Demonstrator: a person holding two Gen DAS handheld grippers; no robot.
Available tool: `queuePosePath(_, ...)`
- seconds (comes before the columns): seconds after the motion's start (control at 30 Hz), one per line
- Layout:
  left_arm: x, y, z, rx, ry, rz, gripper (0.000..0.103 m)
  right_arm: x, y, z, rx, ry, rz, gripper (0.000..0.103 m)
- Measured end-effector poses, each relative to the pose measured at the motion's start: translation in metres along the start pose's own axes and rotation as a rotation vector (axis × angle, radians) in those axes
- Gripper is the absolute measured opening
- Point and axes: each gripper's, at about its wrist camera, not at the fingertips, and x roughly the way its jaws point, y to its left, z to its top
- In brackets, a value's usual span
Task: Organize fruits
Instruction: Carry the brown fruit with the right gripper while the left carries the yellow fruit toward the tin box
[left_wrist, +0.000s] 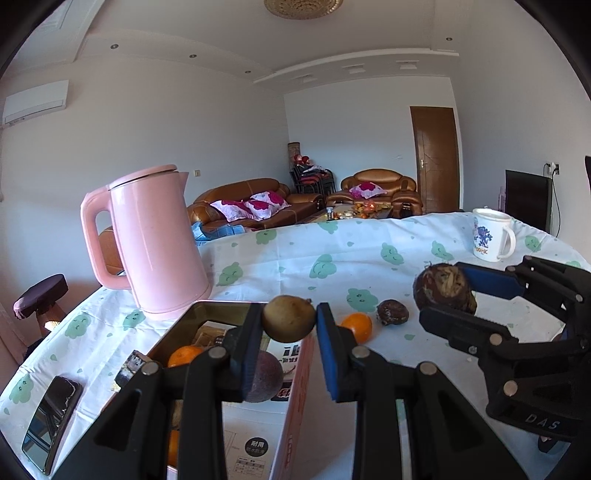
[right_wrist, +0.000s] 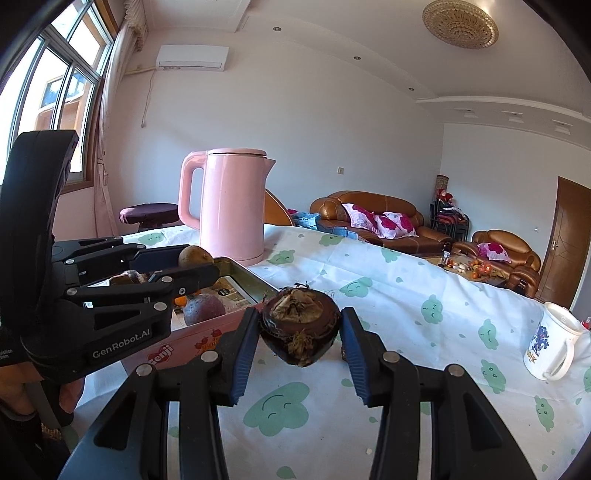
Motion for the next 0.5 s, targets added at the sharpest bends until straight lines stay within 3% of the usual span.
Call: queuePosePath(0.5, -0.003, 0.025, -0.006, -0.022, 0.019, 0.041, 0.031, 0.013, 0.027, 0.011, -0.048, 0.003, 0.046, 0.047)
